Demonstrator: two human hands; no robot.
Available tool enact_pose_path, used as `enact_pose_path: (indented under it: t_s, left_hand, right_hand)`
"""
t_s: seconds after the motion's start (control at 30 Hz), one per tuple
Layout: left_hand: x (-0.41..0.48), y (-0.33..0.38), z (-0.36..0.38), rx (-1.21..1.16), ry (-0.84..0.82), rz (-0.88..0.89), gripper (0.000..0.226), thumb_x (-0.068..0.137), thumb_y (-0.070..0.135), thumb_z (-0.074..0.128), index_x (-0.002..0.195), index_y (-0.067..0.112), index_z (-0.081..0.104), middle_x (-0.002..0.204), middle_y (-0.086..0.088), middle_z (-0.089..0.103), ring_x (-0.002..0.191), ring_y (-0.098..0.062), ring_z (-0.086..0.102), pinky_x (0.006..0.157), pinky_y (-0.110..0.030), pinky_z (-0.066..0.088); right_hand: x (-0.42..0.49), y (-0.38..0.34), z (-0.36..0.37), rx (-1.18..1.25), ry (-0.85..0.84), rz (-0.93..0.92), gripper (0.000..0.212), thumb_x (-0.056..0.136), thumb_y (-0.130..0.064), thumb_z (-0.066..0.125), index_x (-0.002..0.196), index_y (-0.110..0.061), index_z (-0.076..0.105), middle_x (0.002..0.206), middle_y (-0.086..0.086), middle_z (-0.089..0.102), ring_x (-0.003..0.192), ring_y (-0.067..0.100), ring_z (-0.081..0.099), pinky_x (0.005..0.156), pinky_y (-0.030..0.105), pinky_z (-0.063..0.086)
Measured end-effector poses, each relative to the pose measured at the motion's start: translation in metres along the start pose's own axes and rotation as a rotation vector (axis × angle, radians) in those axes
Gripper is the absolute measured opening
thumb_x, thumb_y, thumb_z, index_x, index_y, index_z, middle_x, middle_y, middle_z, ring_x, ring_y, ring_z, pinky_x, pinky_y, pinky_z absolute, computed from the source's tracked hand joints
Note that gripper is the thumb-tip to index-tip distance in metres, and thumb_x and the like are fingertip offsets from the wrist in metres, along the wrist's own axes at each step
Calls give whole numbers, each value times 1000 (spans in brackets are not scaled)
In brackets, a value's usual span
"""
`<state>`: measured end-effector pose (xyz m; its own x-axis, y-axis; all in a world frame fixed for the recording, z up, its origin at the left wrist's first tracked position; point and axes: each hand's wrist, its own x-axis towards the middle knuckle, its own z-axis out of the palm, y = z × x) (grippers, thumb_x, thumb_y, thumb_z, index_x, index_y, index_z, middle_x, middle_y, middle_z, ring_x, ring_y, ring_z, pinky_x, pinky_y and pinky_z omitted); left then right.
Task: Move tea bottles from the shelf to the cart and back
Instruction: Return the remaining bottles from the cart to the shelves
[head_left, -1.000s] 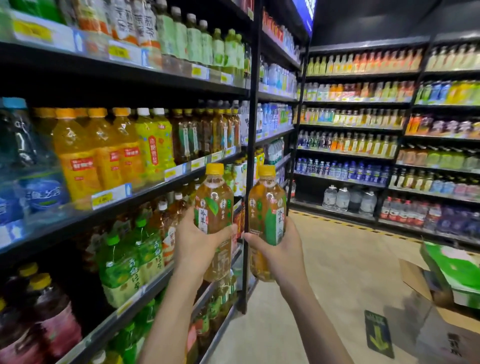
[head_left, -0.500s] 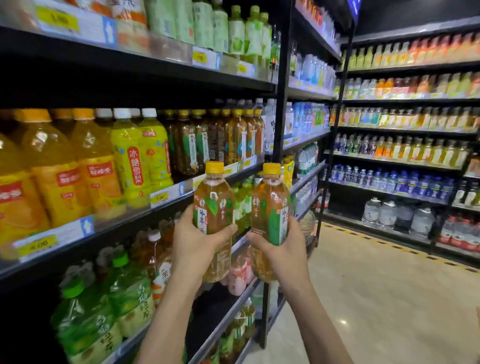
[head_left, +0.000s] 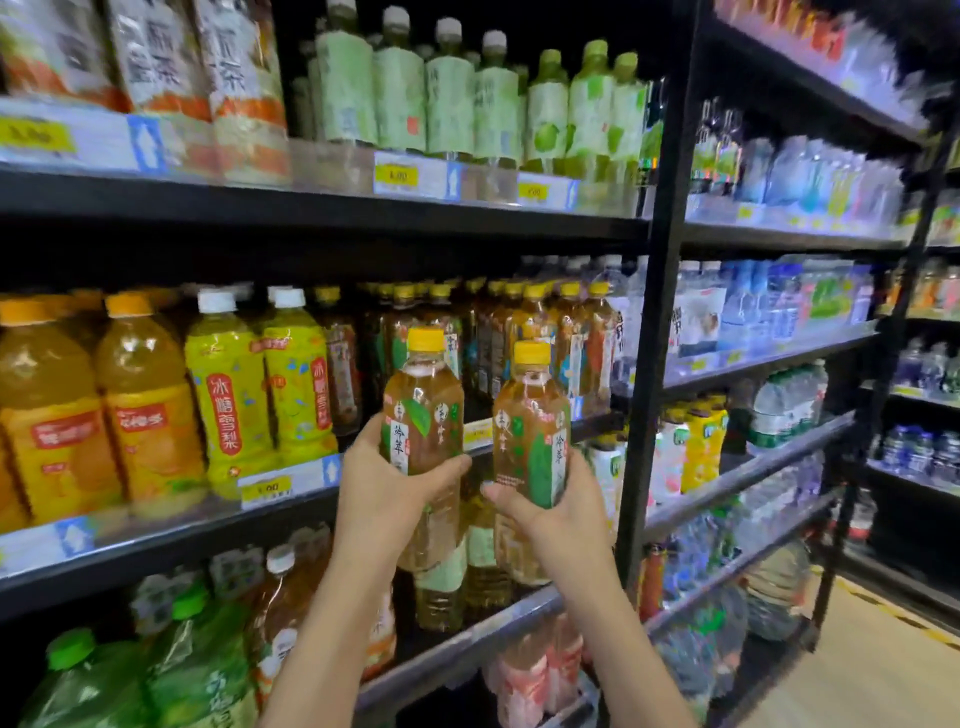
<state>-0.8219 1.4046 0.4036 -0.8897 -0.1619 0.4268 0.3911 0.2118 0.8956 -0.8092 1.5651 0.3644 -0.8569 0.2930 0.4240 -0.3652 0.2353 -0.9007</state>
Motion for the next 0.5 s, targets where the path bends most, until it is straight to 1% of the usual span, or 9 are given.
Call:
enact_pose_path:
  t_s: [0.1, 0.13, 0.17, 0.2, 0.23, 0.3, 0.37, 0.43, 0.5]
  left_hand:
    - [12, 16, 12, 0, 52, 46, 51, 67, 19, 92, 87, 40, 50, 88, 19, 65, 79, 8, 61, 66, -17, 48]
    - [17, 20, 15, 3, 69, 62, 52, 67, 19, 91, 86, 41, 48, 88, 21, 63, 77, 10, 59, 67, -16, 48]
    - [21, 25, 17, 6, 88, 78, 54, 68, 17, 91, 86, 42, 46, 88, 23, 61, 76, 12, 58, 68, -15, 48]
    - [27, 27, 20, 10, 106, 95, 55, 68, 17, 91, 87, 43, 47, 88, 23, 61, 77, 12, 59, 70, -16, 49]
    - [33, 30, 22, 20, 123, 114, 53, 67, 18, 92, 88, 42, 49, 90, 22, 63, 80, 9, 61, 72, -19, 52]
    - [46, 33, 27, 49, 137, 149, 50, 66, 21, 92, 92, 39, 53, 93, 18, 67, 82, 7, 65, 70, -18, 52]
    - [60, 35, 32, 66, 138, 180, 49, 67, 21, 92, 91, 39, 53, 91, 18, 66, 77, 14, 63, 64, -11, 47]
    - [73, 36, 38, 79, 141, 215, 50, 67, 20, 91, 91, 39, 52, 91, 19, 65, 77, 19, 60, 61, -10, 46]
    - [87, 33, 43, 82, 137, 247, 51, 67, 19, 91, 96, 38, 54, 93, 17, 66, 82, 15, 62, 64, -11, 50]
  right_hand:
    - [30, -4, -10, 8, -31, -30, 58, 71, -25, 89, 120, -23, 57, 105, -13, 69, 93, -1, 67, 86, 29, 57]
    - [39, -7, -12, 11, -41, -44, 65, 72, -26, 89, 126, -21, 54, 109, -12, 68, 97, 1, 66, 89, 27, 55]
    - [48, -10, -14, 16, -49, -64, 72, 73, -26, 88, 132, -20, 49, 114, -12, 66, 101, 3, 64, 89, 21, 53]
    - [57, -13, -15, 26, -56, -89, 75, 73, -25, 88, 134, -20, 45, 115, -13, 63, 103, 0, 62, 86, 13, 49]
    - [65, -16, -15, 38, -64, -116, 73, 74, -23, 88, 132, -23, 44, 113, -16, 62, 100, -8, 61, 83, 8, 46]
    - [81, -19, -13, 60, -76, -152, 66, 73, -21, 88, 122, -29, 44, 106, -22, 60, 92, -18, 58, 83, 9, 47]
    - [97, -22, -9, 73, -85, -180, 66, 73, -21, 88, 123, -29, 45, 108, -22, 60, 96, -14, 58, 86, 14, 48]
    - [113, -26, -3, 70, -92, -225, 69, 73, -21, 88, 126, -28, 45, 111, -21, 60, 100, -13, 57, 82, 9, 48]
    - [129, -26, 4, 76, -88, -273, 68, 73, -18, 88, 125, -27, 45, 111, -22, 59, 98, -18, 56, 77, 4, 47]
